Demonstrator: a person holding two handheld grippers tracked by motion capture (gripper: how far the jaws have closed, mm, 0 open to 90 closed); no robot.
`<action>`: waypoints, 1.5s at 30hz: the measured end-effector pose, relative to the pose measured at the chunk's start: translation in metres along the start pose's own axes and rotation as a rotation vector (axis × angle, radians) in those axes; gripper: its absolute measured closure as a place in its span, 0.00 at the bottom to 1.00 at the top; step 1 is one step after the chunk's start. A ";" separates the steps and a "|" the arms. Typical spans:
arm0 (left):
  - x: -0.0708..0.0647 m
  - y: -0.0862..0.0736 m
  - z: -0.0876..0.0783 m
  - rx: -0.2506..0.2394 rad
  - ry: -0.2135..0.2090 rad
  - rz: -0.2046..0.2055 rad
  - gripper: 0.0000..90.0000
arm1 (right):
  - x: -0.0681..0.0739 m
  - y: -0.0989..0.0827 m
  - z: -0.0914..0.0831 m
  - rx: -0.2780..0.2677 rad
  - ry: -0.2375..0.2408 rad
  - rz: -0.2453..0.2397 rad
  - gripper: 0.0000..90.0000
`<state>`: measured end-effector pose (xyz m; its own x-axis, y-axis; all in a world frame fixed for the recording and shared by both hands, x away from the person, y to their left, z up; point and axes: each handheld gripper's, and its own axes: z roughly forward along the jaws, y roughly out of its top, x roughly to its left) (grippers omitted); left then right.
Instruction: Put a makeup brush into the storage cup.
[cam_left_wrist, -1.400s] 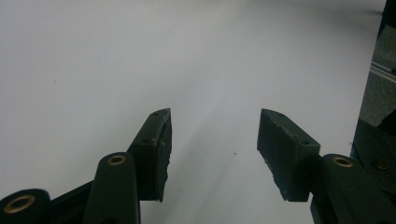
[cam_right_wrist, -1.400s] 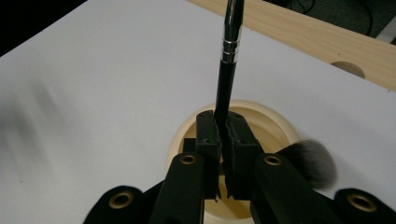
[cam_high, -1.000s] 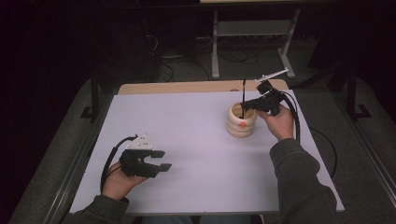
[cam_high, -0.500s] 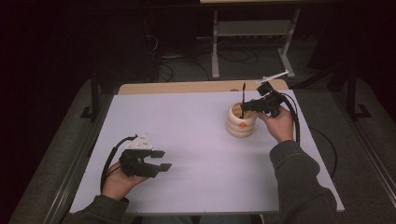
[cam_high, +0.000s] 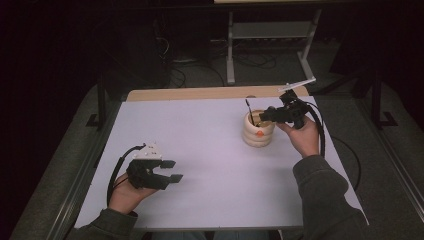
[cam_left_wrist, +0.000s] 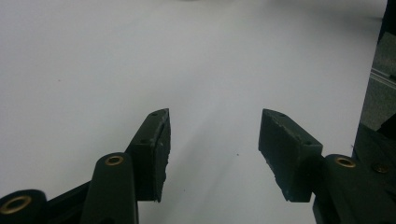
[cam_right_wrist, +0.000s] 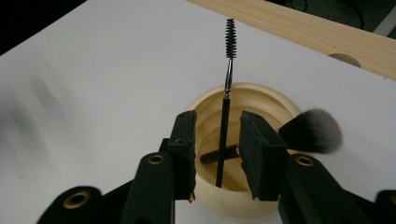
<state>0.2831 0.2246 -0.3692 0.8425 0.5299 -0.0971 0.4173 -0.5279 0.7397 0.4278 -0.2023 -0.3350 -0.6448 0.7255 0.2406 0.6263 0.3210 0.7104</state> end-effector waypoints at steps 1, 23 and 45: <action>0.000 0.000 0.000 -0.001 0.002 0.001 0.48 | 0.000 -0.001 -0.001 -0.005 0.003 0.001 0.70; 0.006 -0.003 -0.006 -0.006 0.052 0.000 0.42 | 0.015 -0.017 -0.008 -0.052 0.042 -0.016 0.45; 0.008 -0.005 -0.008 -0.023 0.072 -0.034 0.36 | 0.026 -0.031 -0.010 -0.066 0.039 -0.039 0.33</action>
<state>0.2856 0.2366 -0.3682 0.8010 0.5940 -0.0744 0.4364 -0.4942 0.7519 0.3872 -0.1998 -0.3439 -0.6855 0.6887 0.2363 0.5710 0.3071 0.7613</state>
